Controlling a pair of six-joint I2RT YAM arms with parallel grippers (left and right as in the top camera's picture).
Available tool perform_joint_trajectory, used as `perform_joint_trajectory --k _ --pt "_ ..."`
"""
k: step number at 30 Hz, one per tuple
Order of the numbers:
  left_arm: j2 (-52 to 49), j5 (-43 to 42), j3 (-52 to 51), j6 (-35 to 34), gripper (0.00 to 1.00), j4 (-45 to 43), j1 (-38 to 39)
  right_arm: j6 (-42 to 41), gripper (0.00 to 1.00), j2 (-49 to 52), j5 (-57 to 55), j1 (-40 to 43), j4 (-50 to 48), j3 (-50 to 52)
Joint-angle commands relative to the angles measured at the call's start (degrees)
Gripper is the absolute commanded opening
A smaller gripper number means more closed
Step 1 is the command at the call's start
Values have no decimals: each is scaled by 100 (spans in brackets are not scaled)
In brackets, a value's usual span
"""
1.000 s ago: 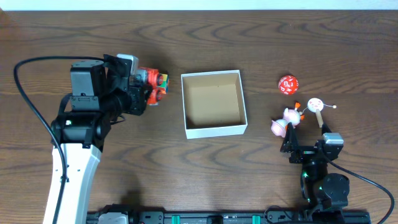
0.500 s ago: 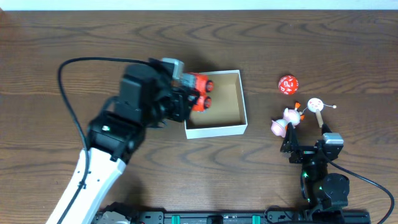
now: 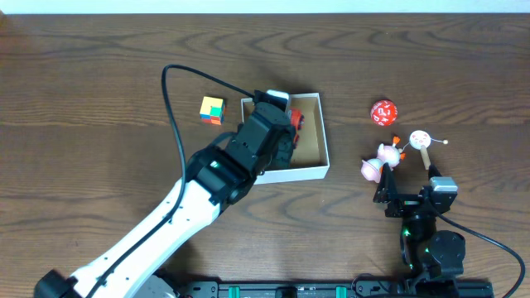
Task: Pack container
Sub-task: 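Lift the fire truck and carry it over the white box, then lower the truck into the box and open the left gripper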
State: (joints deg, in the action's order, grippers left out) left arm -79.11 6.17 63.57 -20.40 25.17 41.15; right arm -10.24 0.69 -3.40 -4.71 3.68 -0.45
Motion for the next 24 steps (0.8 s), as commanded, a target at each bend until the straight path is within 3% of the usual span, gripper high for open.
perform_joint_trajectory --k 1,24 --pt "-179 651 160 -337 19 -79 -9 44 99 -37 4 52 15 13" --pt "-1355 658 153 -396 19 544 -9 44 99 -37 2 52 15 13"
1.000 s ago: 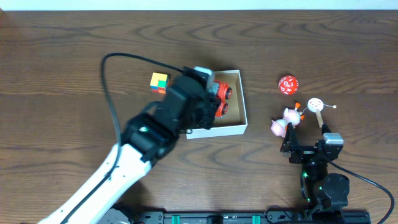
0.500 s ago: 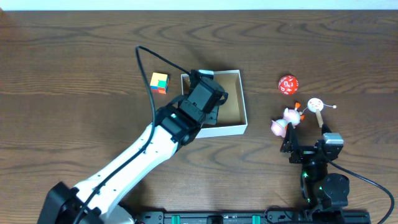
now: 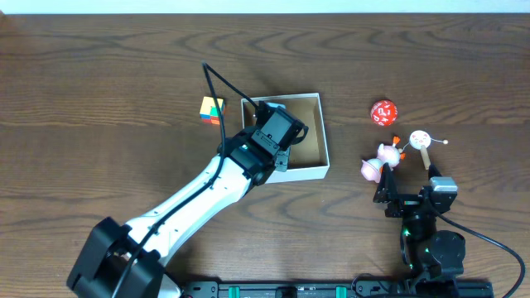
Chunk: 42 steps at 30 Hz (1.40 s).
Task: Pack container
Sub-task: 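Lower the truck into the box and open the left gripper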
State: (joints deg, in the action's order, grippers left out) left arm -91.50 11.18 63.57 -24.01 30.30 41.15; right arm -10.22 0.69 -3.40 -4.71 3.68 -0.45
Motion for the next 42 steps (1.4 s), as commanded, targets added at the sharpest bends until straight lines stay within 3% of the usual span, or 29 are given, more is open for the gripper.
perform_joint_trajectory --k 1,27,30,32,42 --pt "-146 157 153 -35 19 28 -9 42 99 -37 2 52 15 13" --pt "-334 306 138 -37 19 72 -9 42 99 -37 2 52 15 13" --pt "-334 306 138 -37 52 131 -9 42 99 -37 2 52 15 13" --pt "-334 306 138 -35 62 181 -9 42 99 -37 2 52 15 13" --pt "-308 308 199 15 67 -181 -9 42 99 -37 2 52 15 13"
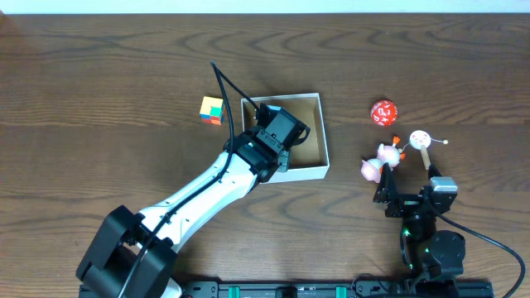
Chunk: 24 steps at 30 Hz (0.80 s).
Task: Pack container
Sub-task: 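Lower the truck into the box and open the left gripper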
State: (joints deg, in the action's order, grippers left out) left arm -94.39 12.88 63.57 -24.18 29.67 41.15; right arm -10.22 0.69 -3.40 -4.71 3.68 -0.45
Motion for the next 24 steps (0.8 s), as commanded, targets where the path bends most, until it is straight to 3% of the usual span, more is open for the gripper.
perform_joint_trajectory --k 1,9,17,24 --pt "0 138 227 72 67 -170 -9 42 99 -37 4 52 15 13" --pt "605 376 678 210 67 -256 -9 42 99 -37 2 52 15 13" --pt "1637 1899 695 210 67 254 -52 42 99 -37 2 52 15 13" --pt "1840 1956 693 723 72 363 -551 42 99 -37 2 52 15 13"
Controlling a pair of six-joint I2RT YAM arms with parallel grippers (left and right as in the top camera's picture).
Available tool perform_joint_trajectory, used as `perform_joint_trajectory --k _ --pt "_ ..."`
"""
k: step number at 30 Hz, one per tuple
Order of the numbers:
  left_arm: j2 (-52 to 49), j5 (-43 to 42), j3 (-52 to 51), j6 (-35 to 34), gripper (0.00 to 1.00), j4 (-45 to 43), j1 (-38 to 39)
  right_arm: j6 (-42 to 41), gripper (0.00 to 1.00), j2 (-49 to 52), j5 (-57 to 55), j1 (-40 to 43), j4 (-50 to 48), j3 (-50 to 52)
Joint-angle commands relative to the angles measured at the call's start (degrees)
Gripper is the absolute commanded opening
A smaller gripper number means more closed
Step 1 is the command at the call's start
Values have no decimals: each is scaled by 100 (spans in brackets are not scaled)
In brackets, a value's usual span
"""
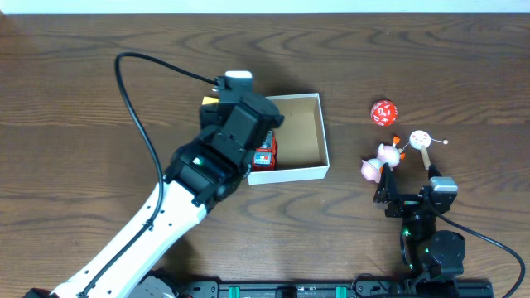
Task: Pack container
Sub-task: 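Lower the truck into the box and open the left gripper, then move the left gripper to the Rubik's cube and grasp it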
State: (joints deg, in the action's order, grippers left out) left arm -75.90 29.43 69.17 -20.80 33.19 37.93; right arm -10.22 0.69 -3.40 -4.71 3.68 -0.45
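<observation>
The white box (pixel 324 141) stands in the middle of the table. A red toy car (pixel 265 153) lies inside it against its left front side. My left gripper (pixel 242 120) hangs high over the box's left edge; its fingers are hidden under the wrist, and nothing shows in them. It covers most of the coloured cube (pixel 210 101), of which only a yellow corner shows. Loose at the right lie a red die (pixel 383 112), two pink toys (pixel 379 161) and a small white rattle (pixel 421 139). My right gripper (pixel 385 190) rests just below the pink toys, fingers together.
The left arm's black cable (pixel 132 108) loops over the table's left half. The right arm's base (pixel 435 244) sits at the front right edge. Brown wooden table (pixel 83 66) extends all around the box.
My left gripper was low inside the box and is now raised and further left, over the box's left edge. The red car lies uncovered in the box. The right arm has not moved.
First my left gripper hung over the box with the red car at its fingers. Then it was down inside the box and stayed there. Now it is up and to the left, and the car lies in the box.
</observation>
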Motion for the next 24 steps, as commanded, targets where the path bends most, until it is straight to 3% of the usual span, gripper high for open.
perform_joint_trajectory --k 1,11,13,19,24 --pt "-24 299 131 483 72 7 -348 42 99 -37 4 52 15 13" --pt "-610 -59 131 992 74 -774 -1803 42 99 -37 2 52 15 13" --pt "-866 -619 131 1392 75 -938 -2048 42 99 -37 2 52 15 13" --pt "-1808 -1403 131 2693 98 -1346 -2542 42 99 -37 2 52 15 13" --pt "-2387 -1805 131 3414 98 -1272 -2669 42 99 -37 4 52 15 13"
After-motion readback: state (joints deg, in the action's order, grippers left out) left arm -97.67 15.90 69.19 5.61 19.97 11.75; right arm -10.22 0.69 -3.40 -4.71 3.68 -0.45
